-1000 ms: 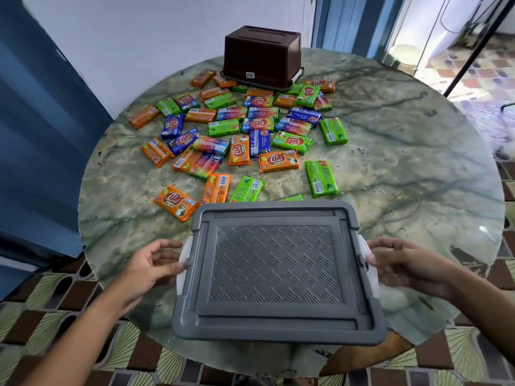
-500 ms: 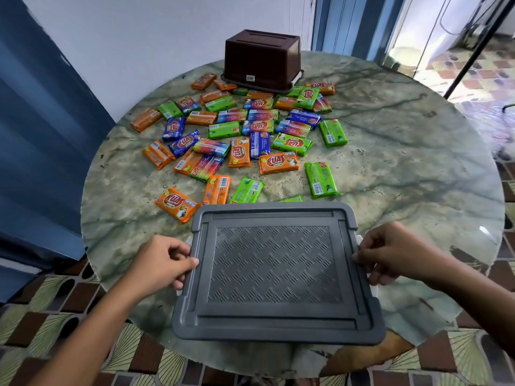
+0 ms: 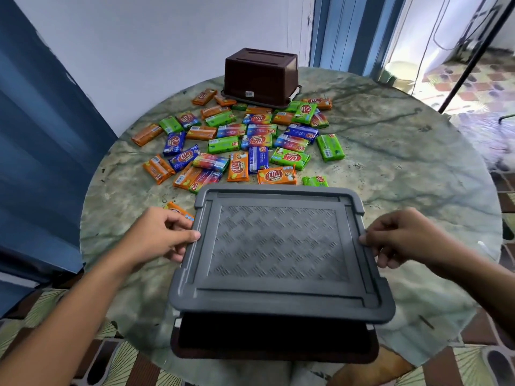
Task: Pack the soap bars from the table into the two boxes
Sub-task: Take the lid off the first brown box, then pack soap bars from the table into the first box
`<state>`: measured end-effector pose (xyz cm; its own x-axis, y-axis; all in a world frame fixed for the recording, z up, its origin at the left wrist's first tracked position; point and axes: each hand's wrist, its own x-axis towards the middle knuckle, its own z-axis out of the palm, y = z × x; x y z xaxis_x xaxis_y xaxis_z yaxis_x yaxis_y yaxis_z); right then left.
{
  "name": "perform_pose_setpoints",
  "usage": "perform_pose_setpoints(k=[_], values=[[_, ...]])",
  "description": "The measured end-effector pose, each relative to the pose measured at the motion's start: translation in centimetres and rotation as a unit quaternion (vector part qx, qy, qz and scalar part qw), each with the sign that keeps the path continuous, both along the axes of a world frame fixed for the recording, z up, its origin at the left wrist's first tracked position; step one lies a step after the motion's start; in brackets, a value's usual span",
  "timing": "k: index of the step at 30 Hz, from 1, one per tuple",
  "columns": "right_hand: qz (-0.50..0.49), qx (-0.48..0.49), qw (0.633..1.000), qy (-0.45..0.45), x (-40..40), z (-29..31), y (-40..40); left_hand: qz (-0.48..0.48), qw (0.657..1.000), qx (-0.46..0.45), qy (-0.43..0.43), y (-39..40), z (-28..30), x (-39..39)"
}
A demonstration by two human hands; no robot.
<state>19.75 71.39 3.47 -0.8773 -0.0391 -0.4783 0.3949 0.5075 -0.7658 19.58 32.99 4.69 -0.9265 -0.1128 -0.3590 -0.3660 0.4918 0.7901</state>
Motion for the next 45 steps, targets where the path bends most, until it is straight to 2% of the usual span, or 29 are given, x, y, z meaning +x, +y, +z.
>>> perform_pose_setpoints(k=[8, 13, 17, 22, 30, 45], values=[[-0.131, 0.023, 0.99, 0.04, -5.8, 1.2, 6.7, -0.092, 0.994, -0.029, 0.045, 7.9, 2.0, -12.1], [-0.244, 0.055, 0.968, 0.02, -7.2, -1.6, 12.8, -0.158, 0.984, -0.066, 0.042, 18.2, -1.8, -18.9], [-0.327, 0.103, 0.939, -0.019, -5.9, -5.3, 17.8, -0.214, 0.974, -0.072, 0.002, 27.1, -6.3, -20.7], [-0.393, 0.147, 0.907, -0.037, -3.4, -8.6, 21.5, -0.231, 0.97, 0.01, -0.075, 34.4, -10.0, -20.0], [-0.343, 0.203, 0.917, -0.036, -2.2, -11.9, 20.6, -0.305, 0.946, -0.005, -0.113, 35.5, -12.9, -19.5], [-0.273, 0.265, 0.924, -0.039, -2.7, -12.6, 20.1, -0.327, 0.938, 0.017, -0.117, 34.3, -12.2, -18.6]])
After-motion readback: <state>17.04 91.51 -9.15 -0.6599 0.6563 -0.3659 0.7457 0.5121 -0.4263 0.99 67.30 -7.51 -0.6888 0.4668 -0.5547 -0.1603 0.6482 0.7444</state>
